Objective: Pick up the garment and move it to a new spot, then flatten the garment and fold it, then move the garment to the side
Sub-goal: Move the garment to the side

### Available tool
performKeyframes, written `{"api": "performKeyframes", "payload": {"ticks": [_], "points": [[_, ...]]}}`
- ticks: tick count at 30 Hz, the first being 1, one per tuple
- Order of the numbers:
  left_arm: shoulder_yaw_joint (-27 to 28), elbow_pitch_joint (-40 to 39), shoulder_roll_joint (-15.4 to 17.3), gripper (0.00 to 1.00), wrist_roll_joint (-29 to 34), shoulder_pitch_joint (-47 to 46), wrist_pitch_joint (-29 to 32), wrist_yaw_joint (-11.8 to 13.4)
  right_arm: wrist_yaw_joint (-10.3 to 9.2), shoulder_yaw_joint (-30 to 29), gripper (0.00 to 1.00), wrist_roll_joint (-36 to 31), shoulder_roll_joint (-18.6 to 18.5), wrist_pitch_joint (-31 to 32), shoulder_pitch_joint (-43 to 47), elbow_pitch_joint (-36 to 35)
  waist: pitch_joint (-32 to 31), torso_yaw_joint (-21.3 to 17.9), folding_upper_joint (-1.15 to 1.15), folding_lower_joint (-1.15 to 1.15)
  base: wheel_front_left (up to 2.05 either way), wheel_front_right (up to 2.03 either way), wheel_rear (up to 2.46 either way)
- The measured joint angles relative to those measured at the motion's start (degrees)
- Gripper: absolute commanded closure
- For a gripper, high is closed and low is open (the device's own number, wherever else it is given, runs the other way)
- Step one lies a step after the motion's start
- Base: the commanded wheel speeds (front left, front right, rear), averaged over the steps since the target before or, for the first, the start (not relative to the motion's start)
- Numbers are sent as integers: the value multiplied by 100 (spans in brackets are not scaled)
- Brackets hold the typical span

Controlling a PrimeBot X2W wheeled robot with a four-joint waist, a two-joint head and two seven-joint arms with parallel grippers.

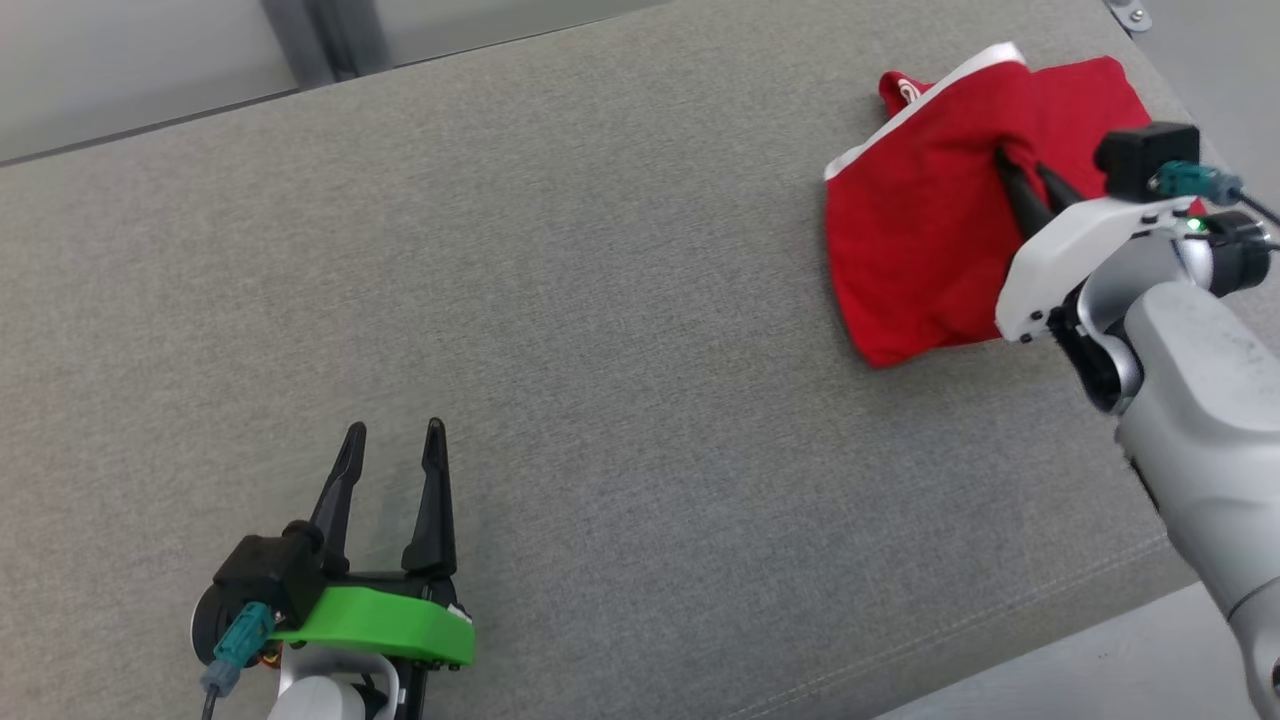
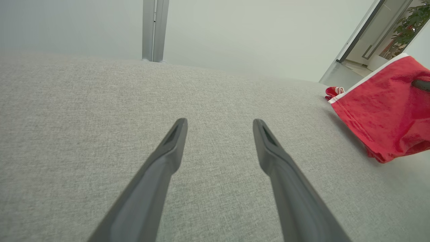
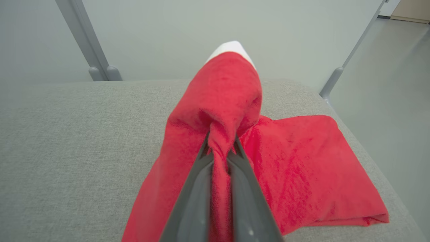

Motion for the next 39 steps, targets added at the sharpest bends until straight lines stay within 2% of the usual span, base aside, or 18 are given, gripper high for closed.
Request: {"api": "performKeyframes", "payload": {"ticks": [7, 22, 29, 39], "points": [[-19, -22, -4, 0, 1, -34, 0, -5, 0, 140, 100, -118, -487, 202, -502, 383, 86, 383, 0, 0, 0, 0, 0], [-165, -199, 51, 0, 201, -214, 0, -83, 0, 461, 100, -64, -1911, 338, -1125, 1039, 652, 988, 0, 0, 0, 0, 0], [-261, -346, 144, 0, 274, -255, 68, -83, 0, 463, 100, -291, -2107, 147, -1316, 1521, 953, 1167, 0, 0, 0, 0, 0], [-326, -576, 311, 0, 321, -256, 222, -51, 1, 155, 100, -726, -2117, -269, -1557, 2347, 1188, 1206, 0, 0, 0, 0, 0]]}}
